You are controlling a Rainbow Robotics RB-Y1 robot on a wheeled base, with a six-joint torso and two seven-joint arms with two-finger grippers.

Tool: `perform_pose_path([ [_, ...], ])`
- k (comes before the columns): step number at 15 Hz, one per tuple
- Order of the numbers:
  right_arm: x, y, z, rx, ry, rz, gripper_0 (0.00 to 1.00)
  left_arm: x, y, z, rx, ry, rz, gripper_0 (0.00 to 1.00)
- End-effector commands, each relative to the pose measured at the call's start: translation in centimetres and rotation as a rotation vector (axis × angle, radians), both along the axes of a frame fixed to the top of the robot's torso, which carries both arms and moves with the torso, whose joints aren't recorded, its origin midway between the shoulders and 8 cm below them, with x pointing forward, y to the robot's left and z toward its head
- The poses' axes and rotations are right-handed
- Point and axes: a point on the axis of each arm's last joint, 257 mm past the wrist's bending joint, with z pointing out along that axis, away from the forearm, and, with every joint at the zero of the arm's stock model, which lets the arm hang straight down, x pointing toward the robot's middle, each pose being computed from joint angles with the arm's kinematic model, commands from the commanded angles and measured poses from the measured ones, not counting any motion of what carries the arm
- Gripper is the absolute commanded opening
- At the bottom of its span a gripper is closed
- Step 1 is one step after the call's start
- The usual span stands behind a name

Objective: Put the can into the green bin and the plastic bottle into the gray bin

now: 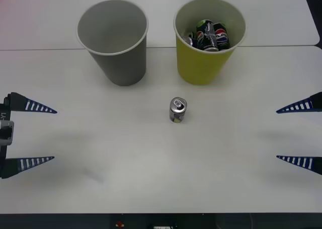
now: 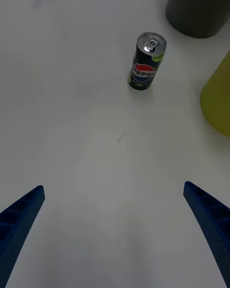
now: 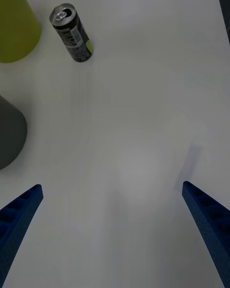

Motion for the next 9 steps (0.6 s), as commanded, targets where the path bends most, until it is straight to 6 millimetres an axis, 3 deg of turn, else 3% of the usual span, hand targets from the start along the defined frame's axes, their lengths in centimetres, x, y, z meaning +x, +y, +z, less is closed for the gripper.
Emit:
perform_pose_path([
  [1, 0.0, 0.0, 0.0, 0.000, 0.000, 0.000, 1.00, 0.0, 0.0, 0.0, 0.000, 0.000, 0.000, 1.00],
  [2, -0.4, 0.2, -0.9, 0.023, 0.021, -0.011, 1.00, 0.0, 0.0, 0.0, 0.000, 0.000, 0.000, 1.00],
  [9, -0.1, -0.1, -1.1, 0.044, 0.014, -0.026, 1.00, 0.0, 0.0, 0.0, 0.000, 0.000, 0.000, 1.00],
])
